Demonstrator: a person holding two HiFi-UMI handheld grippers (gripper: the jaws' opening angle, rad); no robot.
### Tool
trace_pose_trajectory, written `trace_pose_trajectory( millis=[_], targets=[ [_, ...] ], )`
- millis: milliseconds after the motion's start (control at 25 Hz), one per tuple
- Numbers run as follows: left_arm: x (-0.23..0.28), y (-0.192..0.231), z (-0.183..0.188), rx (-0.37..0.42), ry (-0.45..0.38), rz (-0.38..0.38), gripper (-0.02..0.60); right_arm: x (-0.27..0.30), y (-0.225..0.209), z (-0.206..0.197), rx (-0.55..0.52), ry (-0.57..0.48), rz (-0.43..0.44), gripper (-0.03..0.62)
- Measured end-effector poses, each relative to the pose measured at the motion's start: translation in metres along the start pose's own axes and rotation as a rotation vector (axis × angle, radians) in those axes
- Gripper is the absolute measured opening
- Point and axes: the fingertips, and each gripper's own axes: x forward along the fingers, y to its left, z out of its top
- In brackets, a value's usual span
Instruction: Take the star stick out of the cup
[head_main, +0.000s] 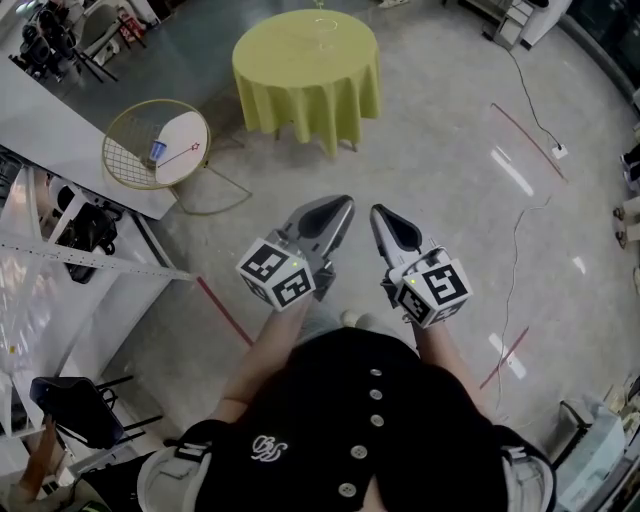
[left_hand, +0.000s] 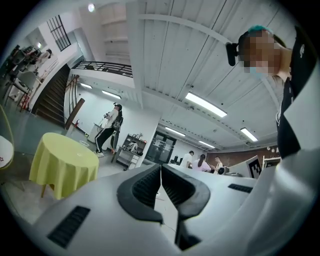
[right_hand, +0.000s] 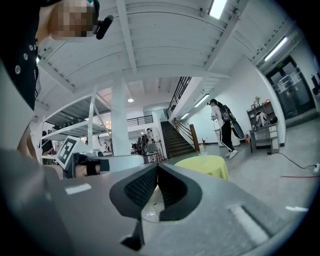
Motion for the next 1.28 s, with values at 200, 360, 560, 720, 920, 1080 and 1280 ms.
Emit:
trace_pose_trajectory(
  millis=[200, 360, 560, 720, 920, 1080, 1280],
  targets=[
    [0.012, 0.041, 0.004, -0.024, 0.014, -0.003, 0.018, 0.039, -0.021, 0.008, 0.0, -0.047, -0.026, 0.003],
    [0.023, 0.081, 0.016, -0.039, 0.011, 0.002, 0.018, 0.082, -0.033, 0.014, -0.007, -0.046, -0.024, 0.003],
    [0.049, 0.121, 0.035, -0.053, 0.024, -0.043, 0.018, 0.135, -0.057, 0.022, -0.002, -0.037, -0.047, 0.003],
    [0.066, 0.152, 0.05, -0.042, 0.037, -0.084, 0.018, 0.175, -0.071, 0.029, -0.008, -0.041, -0.066, 0.003],
    [0.079, 0.194, 0.067, -0.07, 0.041, -0.104, 0.018, 0.22, -0.089, 0.04, -0.025, -0.058, -0.112, 0.003],
    [0.087, 0.223, 0.08, -0.067, 0.035, -0.108, 0.018, 0.243, -0.101, 0.047, -0.026, -0.081, -0.154, 0.003],
    [0.098, 0.237, 0.086, -0.044, 0.038, -0.13, 0.018, 0.255, -0.111, 0.045, -0.025, -0.074, -0.174, 0.003]
  ],
)
